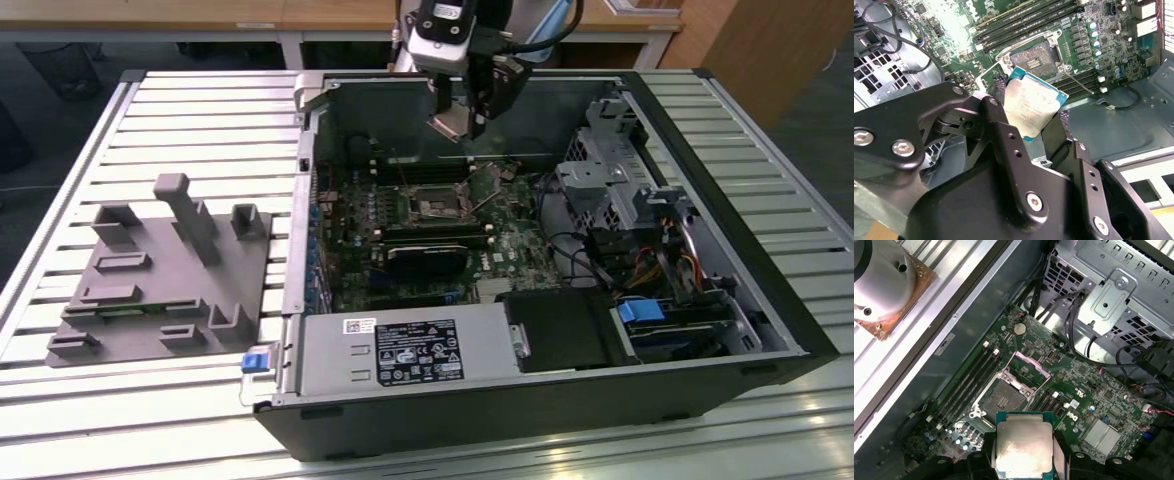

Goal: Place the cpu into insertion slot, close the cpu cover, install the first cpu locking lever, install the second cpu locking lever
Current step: 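Place the cpu into insertion slot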

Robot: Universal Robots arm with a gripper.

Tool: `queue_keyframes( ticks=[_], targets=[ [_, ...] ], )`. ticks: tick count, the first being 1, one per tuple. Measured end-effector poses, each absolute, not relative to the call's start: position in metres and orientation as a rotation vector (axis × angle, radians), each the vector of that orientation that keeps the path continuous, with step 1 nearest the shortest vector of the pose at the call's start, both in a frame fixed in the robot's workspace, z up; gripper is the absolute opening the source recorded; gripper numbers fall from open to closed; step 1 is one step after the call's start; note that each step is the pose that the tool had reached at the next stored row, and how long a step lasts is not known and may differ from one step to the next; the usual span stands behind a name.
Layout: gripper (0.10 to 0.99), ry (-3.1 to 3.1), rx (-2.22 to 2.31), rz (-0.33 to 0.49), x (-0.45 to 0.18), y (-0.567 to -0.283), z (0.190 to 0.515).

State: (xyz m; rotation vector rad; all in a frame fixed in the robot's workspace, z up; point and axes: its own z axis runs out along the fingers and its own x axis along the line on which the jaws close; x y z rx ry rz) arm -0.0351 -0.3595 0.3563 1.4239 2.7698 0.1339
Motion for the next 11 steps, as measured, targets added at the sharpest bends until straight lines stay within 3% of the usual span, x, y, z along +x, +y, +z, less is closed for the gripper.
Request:
queue_keyframes(
  ticks=[11],
  targets=[
    [0.537, 2.747, 1.465, 0.133, -0.0351, -0.3595, 0.3561]
  ],
)
